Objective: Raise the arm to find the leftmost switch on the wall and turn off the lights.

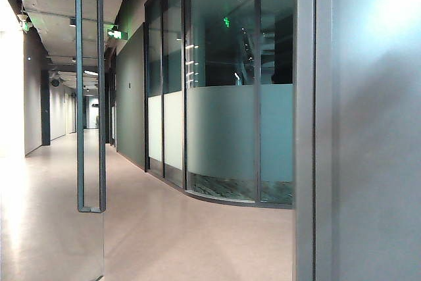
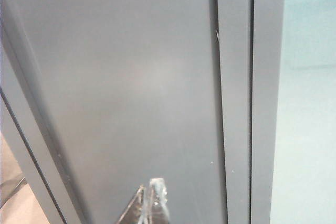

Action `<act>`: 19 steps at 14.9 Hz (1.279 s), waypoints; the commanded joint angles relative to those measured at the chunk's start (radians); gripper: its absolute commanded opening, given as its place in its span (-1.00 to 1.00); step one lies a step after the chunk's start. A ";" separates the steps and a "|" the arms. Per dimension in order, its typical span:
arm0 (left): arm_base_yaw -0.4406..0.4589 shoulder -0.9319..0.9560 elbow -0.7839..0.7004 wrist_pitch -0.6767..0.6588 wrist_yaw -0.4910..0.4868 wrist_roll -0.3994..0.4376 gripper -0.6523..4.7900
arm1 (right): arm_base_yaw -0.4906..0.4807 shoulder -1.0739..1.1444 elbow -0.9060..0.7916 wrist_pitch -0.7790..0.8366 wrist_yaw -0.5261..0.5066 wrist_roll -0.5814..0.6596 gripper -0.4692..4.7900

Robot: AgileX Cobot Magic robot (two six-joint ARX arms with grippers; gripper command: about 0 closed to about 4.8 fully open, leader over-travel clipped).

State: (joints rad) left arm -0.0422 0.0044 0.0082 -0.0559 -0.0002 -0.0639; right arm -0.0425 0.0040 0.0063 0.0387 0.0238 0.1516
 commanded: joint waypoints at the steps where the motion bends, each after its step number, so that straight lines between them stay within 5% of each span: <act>1: 0.000 0.000 0.001 0.007 0.001 0.004 -0.78 | 0.001 -0.002 0.001 0.017 0.000 -0.003 -0.82; 6: 0.000 0.000 0.001 -0.014 0.001 0.003 -0.78 | 0.001 -0.002 0.001 0.011 0.000 -0.002 -0.82; 10: 0.000 0.000 0.018 0.223 0.075 -0.224 -0.78 | 0.001 -0.002 0.001 0.200 0.002 0.007 -0.82; 12: 0.000 0.003 0.158 0.304 0.021 -0.256 -0.78 | 0.000 -0.002 0.039 0.365 0.063 0.006 -0.82; 15: 0.001 0.101 0.408 0.305 -0.007 -0.167 -0.78 | 0.000 0.025 0.188 0.374 0.229 0.005 -0.82; 19: 0.001 0.449 0.781 0.306 0.047 -0.153 -0.78 | 0.000 0.231 0.413 0.446 0.230 0.006 -0.82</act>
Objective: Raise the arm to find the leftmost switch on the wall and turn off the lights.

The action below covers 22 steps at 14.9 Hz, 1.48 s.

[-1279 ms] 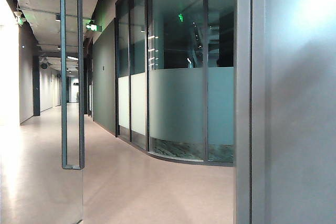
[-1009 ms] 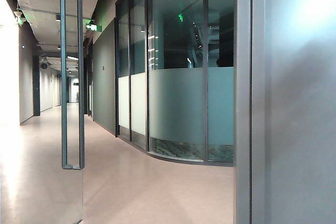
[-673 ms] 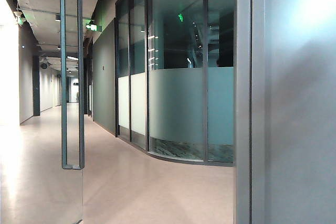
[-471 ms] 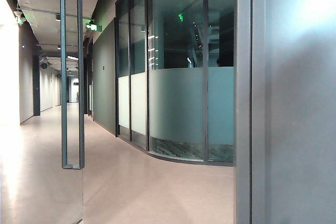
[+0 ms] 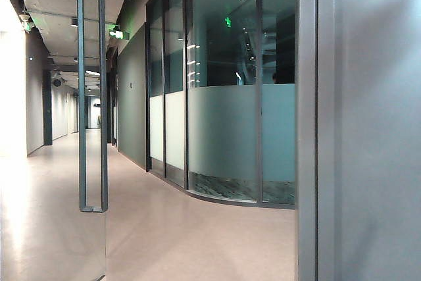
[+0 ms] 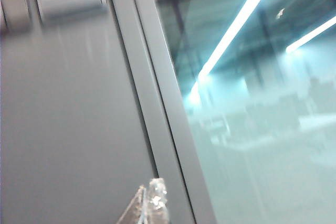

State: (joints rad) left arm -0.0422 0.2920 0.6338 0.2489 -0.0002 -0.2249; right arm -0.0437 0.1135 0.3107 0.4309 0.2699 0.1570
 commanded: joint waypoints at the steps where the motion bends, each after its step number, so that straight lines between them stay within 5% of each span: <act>1: 0.000 0.266 0.245 0.003 0.049 0.008 -0.78 | 0.002 0.200 0.173 0.053 -0.026 0.000 -0.82; 5: 0.000 0.632 0.515 0.066 0.163 -0.015 -0.78 | 0.002 0.499 0.462 0.048 -0.142 0.021 -0.83; 8: -0.001 0.821 0.680 0.027 0.314 -0.126 -0.78 | 0.002 0.683 0.738 -0.085 -0.319 0.106 -0.82; 12: -0.042 0.929 0.767 -0.002 0.335 -0.108 -0.78 | 0.003 0.867 1.062 -0.322 -0.483 0.106 -0.83; 15: -0.077 0.933 0.768 -0.006 0.437 -0.113 -0.78 | 0.003 0.904 1.109 -0.314 -0.510 0.105 -0.83; 18: -0.198 0.931 0.769 0.113 0.790 -0.330 -0.78 | 0.003 0.907 1.109 -0.322 -0.524 0.106 -0.83; 22: -0.351 0.931 0.769 0.180 0.839 -0.418 -0.78 | 0.003 0.908 1.109 -0.323 -0.537 0.122 -0.83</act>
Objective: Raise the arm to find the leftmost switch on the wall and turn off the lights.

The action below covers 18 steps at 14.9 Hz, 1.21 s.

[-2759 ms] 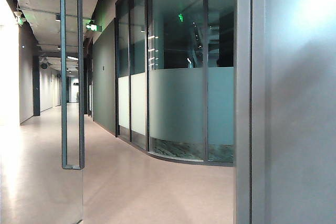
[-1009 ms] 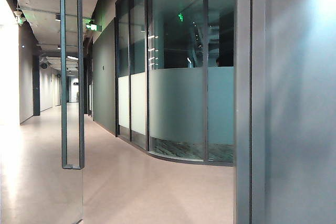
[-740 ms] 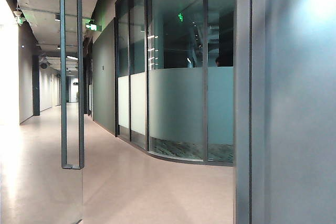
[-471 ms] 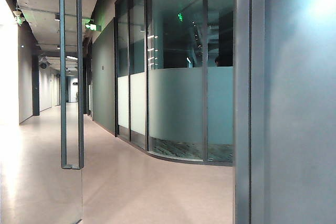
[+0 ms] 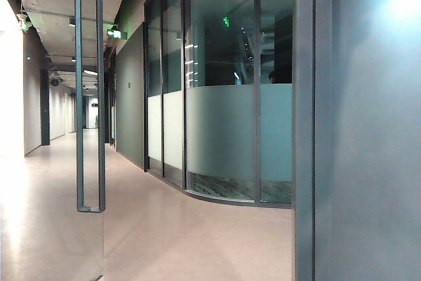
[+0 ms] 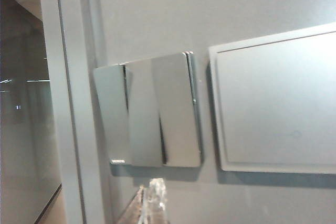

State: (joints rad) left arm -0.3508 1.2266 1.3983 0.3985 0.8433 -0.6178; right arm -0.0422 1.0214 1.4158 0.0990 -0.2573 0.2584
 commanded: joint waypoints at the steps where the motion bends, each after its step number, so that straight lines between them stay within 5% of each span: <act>1: -0.067 -0.003 0.005 0.030 -0.013 -0.025 -0.78 | 0.002 0.000 0.004 0.011 -0.010 0.034 -0.82; 5: -0.067 -0.003 0.007 0.026 -0.012 -0.026 -0.78 | 0.067 0.035 0.021 0.091 0.023 0.063 -0.83; 9: -0.067 -0.003 0.007 0.027 -0.012 -0.027 -0.78 | 0.154 0.185 0.214 0.092 0.023 0.059 -0.83; 18: -0.067 -0.003 0.008 0.030 -0.013 -0.029 -0.78 | 0.190 0.409 0.482 0.076 0.017 0.056 -0.83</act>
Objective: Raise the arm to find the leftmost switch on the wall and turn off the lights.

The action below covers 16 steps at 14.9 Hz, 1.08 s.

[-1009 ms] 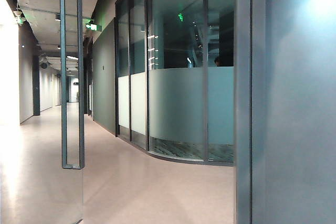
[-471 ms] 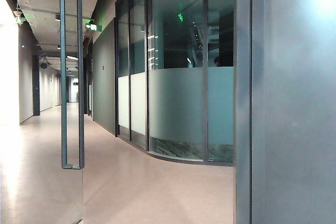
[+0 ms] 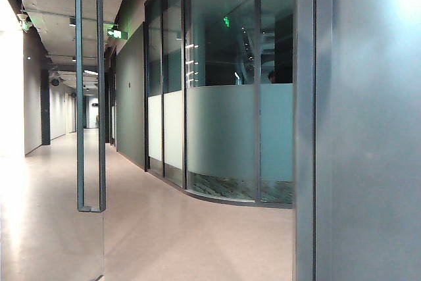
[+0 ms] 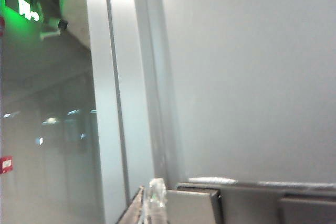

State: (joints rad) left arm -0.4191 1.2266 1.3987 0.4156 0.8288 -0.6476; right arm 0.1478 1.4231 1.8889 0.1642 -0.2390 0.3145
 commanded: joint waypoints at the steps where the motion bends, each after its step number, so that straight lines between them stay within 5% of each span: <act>1: 0.002 -0.003 0.008 0.013 0.002 0.001 -0.78 | 0.000 0.012 0.009 0.012 0.000 -0.001 -0.83; 10: 0.002 -0.005 0.009 0.021 0.003 0.004 -0.78 | -0.002 0.055 0.010 0.017 0.042 -0.057 -0.83; 12: 0.002 -0.005 0.009 0.021 0.003 0.004 -0.78 | -0.004 0.055 0.010 0.013 0.122 -0.064 -0.82; 16: 0.003 -0.010 0.009 0.021 0.003 0.004 -0.78 | -0.006 0.050 0.010 0.011 0.042 -0.045 -0.82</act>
State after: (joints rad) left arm -0.4183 1.2232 1.4010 0.4263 0.8280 -0.6468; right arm 0.1429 1.4719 1.8996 0.1955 -0.1776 0.2577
